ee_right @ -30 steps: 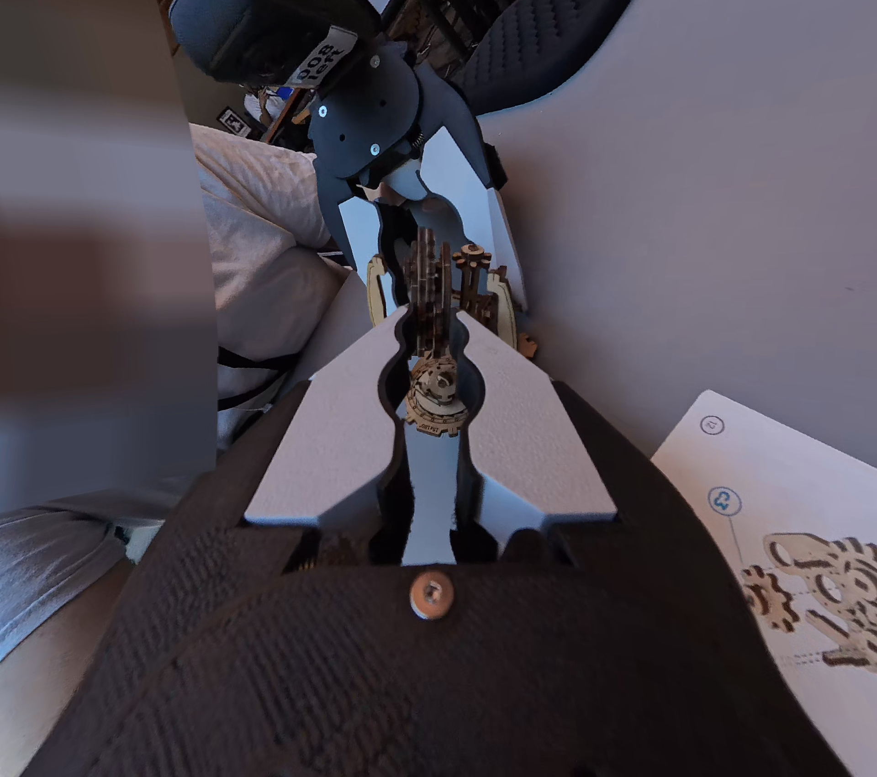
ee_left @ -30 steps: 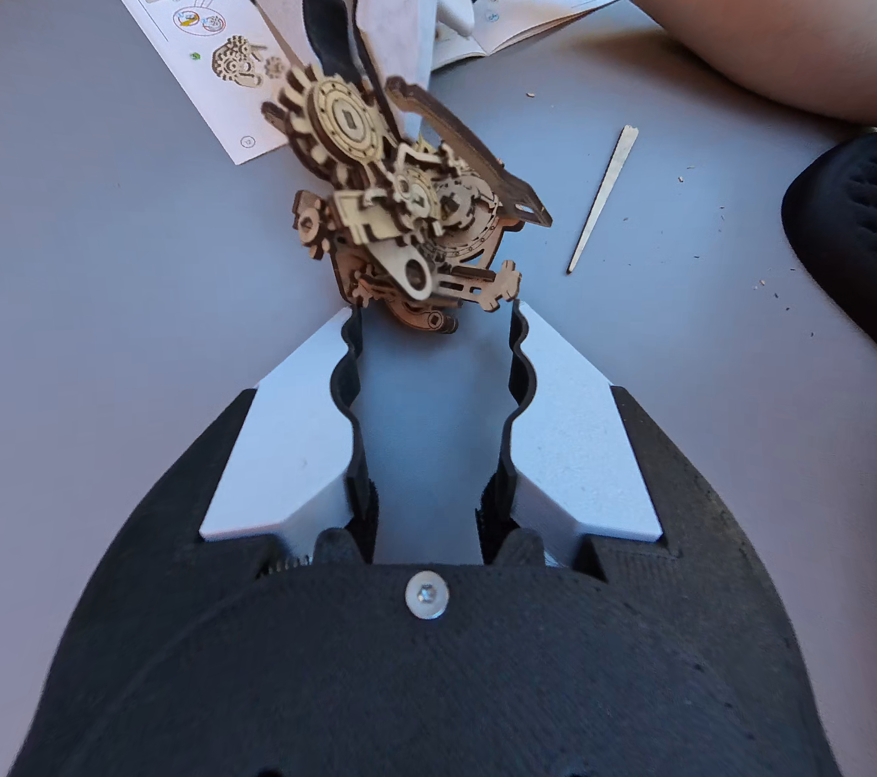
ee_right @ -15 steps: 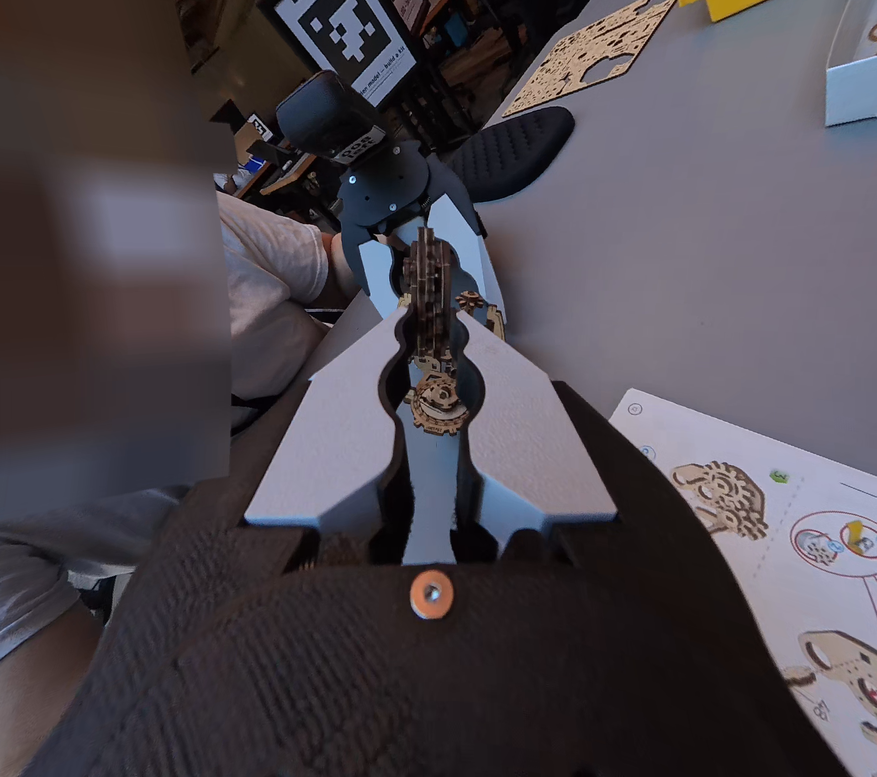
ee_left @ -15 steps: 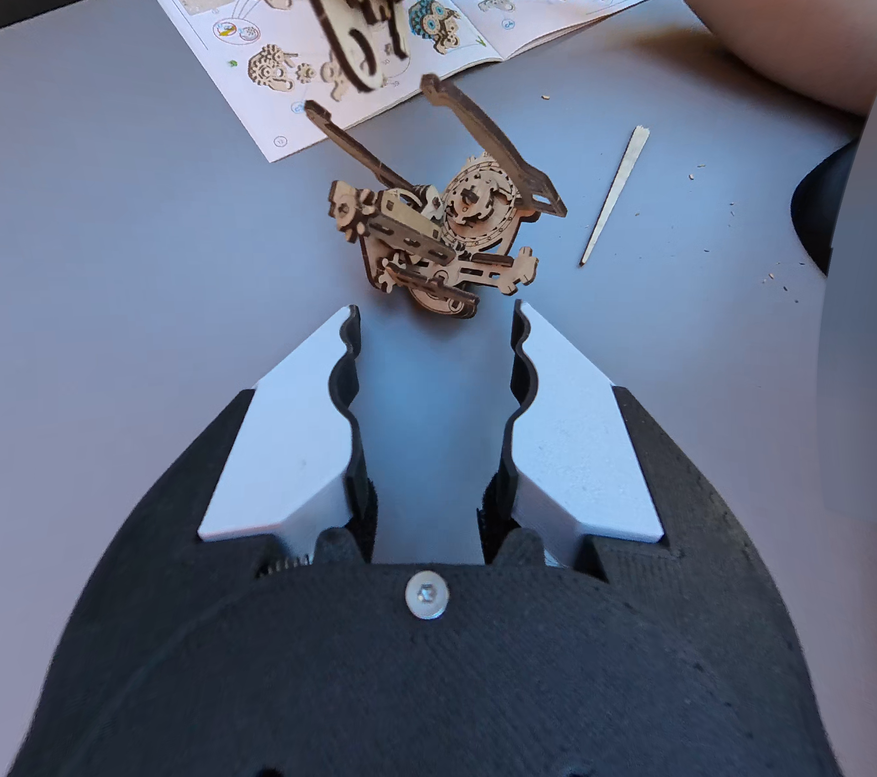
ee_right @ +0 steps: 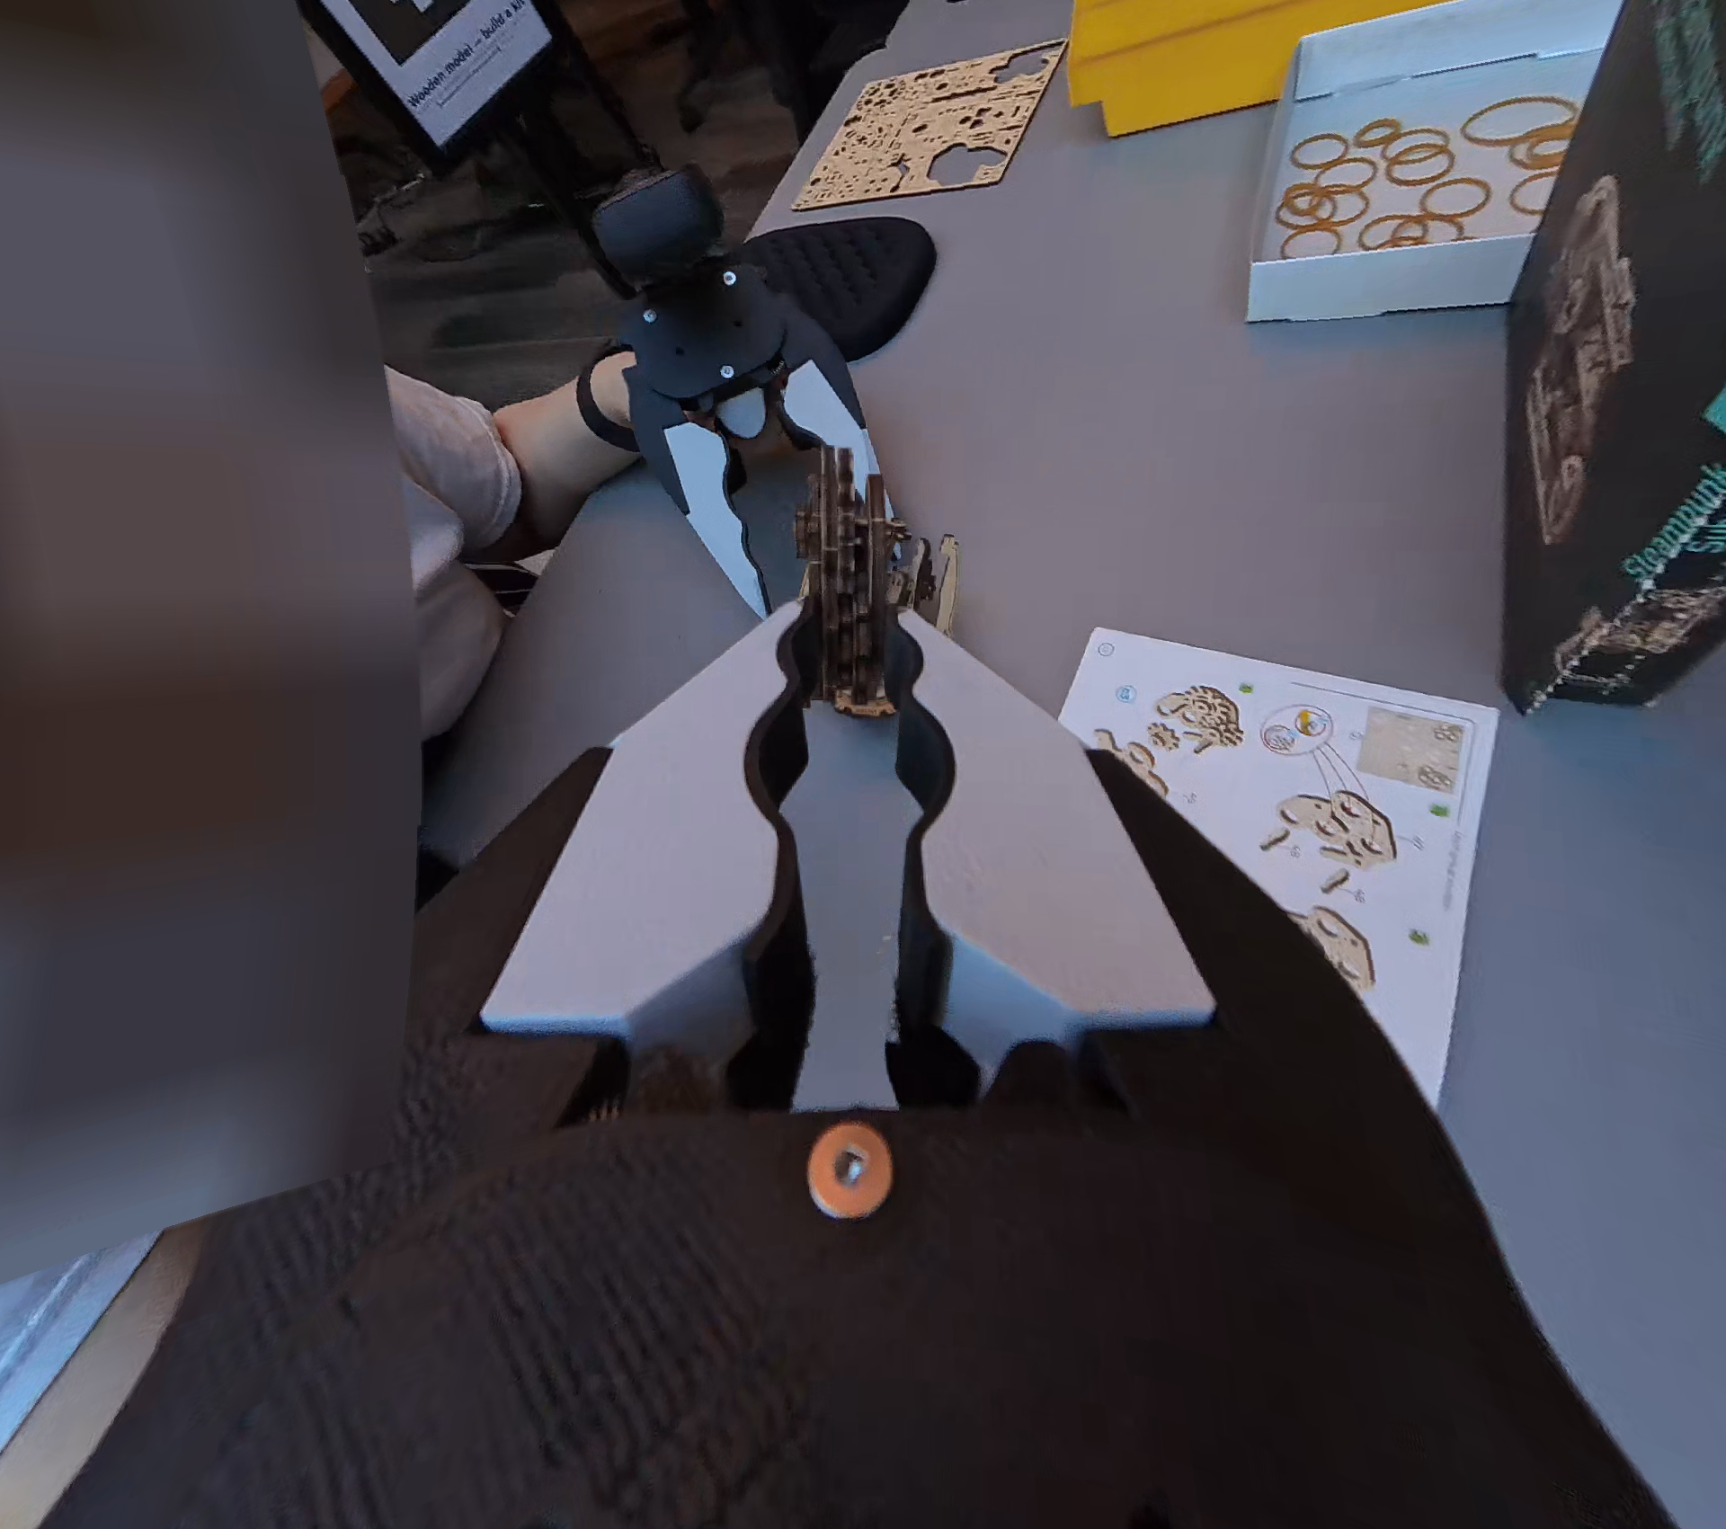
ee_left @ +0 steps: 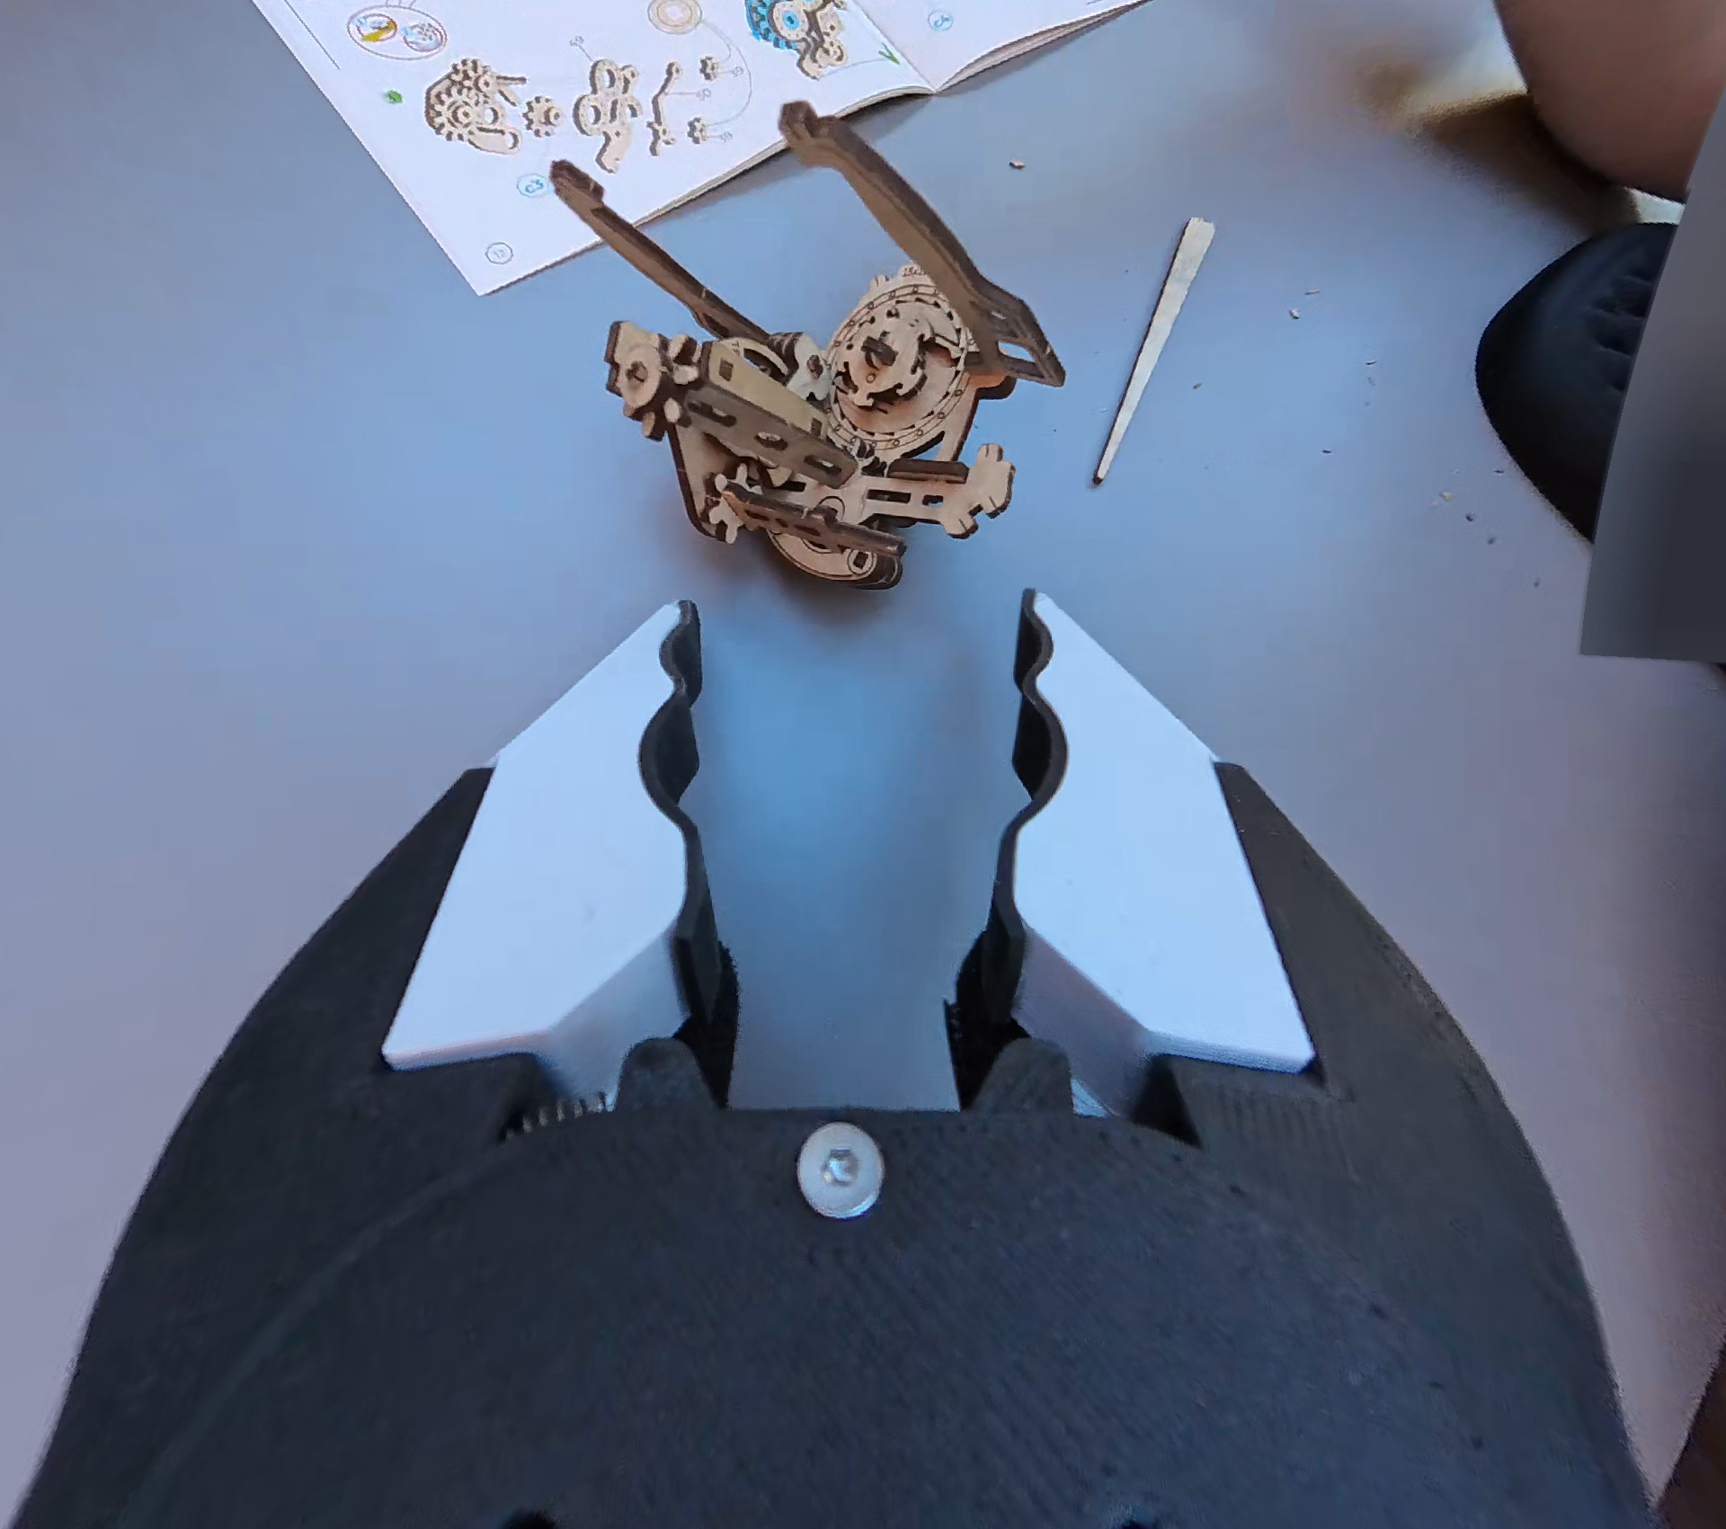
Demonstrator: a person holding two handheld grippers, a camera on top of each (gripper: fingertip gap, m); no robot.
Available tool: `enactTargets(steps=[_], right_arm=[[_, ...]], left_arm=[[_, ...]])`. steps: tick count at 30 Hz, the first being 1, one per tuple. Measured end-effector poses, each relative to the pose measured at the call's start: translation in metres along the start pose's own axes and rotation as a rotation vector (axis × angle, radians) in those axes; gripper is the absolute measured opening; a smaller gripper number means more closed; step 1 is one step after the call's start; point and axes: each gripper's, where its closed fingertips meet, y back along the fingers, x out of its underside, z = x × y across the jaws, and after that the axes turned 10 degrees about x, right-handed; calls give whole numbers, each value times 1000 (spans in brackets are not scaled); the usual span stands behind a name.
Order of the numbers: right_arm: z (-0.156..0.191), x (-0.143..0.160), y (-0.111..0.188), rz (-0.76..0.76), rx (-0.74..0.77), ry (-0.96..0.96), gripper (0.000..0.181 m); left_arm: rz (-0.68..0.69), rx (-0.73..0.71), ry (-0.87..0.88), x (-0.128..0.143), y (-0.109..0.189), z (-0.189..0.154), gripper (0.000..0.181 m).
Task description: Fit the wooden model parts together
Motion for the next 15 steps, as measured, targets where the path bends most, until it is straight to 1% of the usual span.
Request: enactTargets(steps=[2,4,15], right_arm=[[2,0,10,8,39,4,11],[1,0,14,22,65,1,11],[-4,3,5,57,88,4,11]], left_arm=[[6,6,2,2,1,1,69],[3,2,7,3,2,3,69],[-29,21,14,-1,5,2,69]])
